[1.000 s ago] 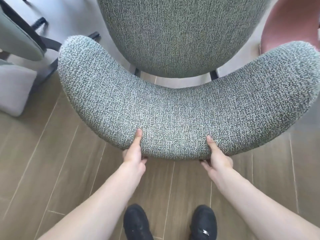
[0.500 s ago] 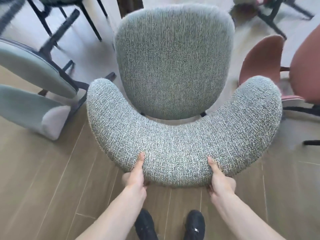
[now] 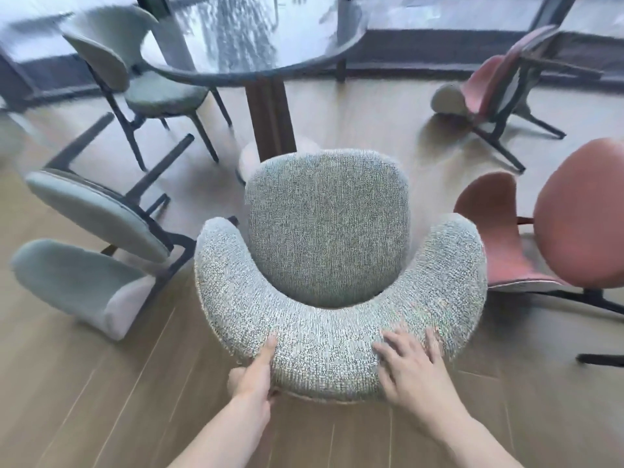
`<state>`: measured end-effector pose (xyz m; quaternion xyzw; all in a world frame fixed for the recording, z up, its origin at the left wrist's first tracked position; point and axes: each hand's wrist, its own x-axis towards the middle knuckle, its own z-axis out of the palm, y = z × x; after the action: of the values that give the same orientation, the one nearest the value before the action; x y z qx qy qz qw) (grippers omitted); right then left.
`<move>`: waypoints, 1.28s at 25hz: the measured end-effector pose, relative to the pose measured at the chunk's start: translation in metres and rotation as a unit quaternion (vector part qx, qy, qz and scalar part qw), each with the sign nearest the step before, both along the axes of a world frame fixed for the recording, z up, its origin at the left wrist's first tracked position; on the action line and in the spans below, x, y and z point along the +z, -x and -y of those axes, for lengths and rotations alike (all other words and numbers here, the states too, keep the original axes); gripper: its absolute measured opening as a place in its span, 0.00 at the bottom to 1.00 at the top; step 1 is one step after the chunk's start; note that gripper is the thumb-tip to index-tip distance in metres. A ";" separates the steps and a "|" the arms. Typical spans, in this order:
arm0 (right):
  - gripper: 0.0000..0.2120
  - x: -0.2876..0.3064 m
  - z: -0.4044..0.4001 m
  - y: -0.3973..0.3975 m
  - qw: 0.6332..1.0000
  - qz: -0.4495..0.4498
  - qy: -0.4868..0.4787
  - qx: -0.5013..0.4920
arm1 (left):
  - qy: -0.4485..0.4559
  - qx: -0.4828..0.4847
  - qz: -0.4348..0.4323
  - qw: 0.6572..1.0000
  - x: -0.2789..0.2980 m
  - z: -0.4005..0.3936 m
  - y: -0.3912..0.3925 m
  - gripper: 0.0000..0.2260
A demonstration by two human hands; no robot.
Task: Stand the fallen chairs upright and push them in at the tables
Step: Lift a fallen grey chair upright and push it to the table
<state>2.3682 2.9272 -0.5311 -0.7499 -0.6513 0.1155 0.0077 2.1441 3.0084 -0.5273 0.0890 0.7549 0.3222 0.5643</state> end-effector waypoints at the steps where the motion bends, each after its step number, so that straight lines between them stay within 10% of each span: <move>1: 0.28 0.001 -0.006 -0.004 0.999 -0.003 0.034 0.013 | -0.015 -0.016 -0.029 0.999 -0.001 -0.007 -0.004 0.33; 4: 0.36 0.010 -0.034 -0.011 0.995 0.039 0.071 0.051 | -0.119 -0.125 -0.256 0.951 0.015 -0.022 -0.018 0.36; 5: 0.37 0.013 -0.047 -0.015 0.994 0.051 0.079 0.056 | -0.233 -0.205 -0.379 0.872 0.020 -0.029 -0.019 0.34; 7: 0.39 0.019 -0.069 -0.022 0.990 0.078 0.088 0.075 | -0.431 -0.437 -0.530 0.585 0.027 -0.045 -0.020 0.31; 9: 0.38 0.022 -0.087 -0.027 0.990 0.090 0.071 0.082 | -0.417 -0.636 -0.504 0.408 0.035 -0.067 -0.025 0.33; 14: 0.31 0.019 -0.132 -0.036 0.991 0.121 -0.003 0.062 | -0.320 -0.714 -0.545 0.300 0.034 -0.122 -0.047 0.33; 24: 0.25 0.023 -0.229 -0.069 0.991 0.116 -0.057 0.043 | -0.316 -0.652 -0.568 0.390 0.045 -0.207 -0.097 0.20; 32: 0.23 0.031 -0.294 -0.087 0.992 0.109 -0.045 0.035 | -0.303 -0.653 -0.569 0.397 0.056 -0.267 -0.121 0.16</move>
<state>2.4549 3.2211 -0.5000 -0.7340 -0.6783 0.0036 -0.0337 2.2656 3.2758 -0.4715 0.8827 0.4652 -0.0620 -0.0225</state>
